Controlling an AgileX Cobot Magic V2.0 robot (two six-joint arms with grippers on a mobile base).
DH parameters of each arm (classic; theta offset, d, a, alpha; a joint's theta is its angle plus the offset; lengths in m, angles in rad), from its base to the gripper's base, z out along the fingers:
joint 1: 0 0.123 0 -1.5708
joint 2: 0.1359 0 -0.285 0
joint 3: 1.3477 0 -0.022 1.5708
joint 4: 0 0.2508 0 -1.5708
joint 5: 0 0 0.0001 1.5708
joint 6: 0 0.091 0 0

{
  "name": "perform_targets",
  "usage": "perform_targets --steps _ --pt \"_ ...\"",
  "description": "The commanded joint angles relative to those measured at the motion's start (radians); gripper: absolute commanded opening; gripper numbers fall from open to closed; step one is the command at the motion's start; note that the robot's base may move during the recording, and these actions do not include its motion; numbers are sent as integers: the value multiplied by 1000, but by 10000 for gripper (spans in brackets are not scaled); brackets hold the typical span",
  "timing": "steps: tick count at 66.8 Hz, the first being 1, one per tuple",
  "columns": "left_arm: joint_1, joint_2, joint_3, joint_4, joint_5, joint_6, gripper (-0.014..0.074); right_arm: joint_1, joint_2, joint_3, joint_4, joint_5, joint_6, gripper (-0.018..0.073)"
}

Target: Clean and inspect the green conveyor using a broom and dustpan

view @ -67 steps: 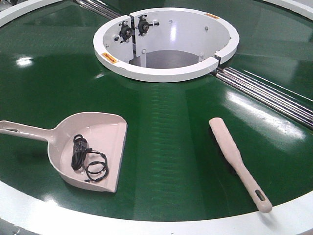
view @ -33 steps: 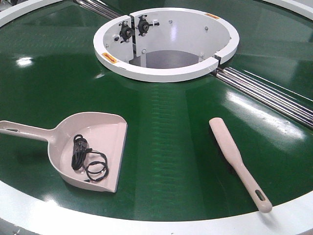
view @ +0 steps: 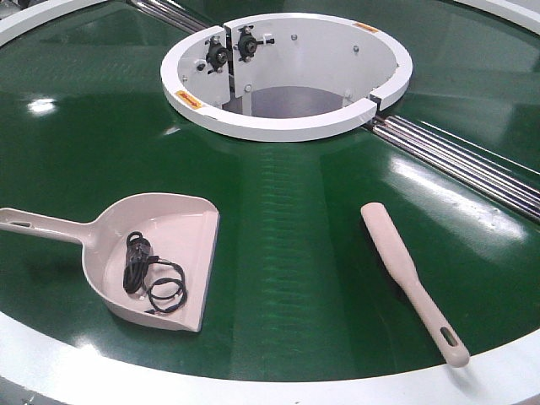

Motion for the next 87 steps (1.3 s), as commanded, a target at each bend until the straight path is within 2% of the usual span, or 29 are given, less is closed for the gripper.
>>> perform_targets --steps 1,51,57,62,72,87 --pt "0 -16 12 -2 -110 -54 -6 -3 4 -27 0 -78 -11 -8" --pt "0 -16 11 -2 -107 -54 -6 -3 5 -27 0 -80 -11 -8" --pt "0 -16 11 -2 -107 -54 -6 -14 -13 -9 -50 -88 -20 -8" --pt "0 -15 11 -2 -107 -54 -6 -56 -68 37 -89 -124 -11 -8" --pt "0 -15 11 -2 -107 -54 -6 -146 -268 218 -65 -208 2 -8" --pt "0 -15 11 -2 -107 -54 -6 -142 -504 495 -60 -265 119 -8"
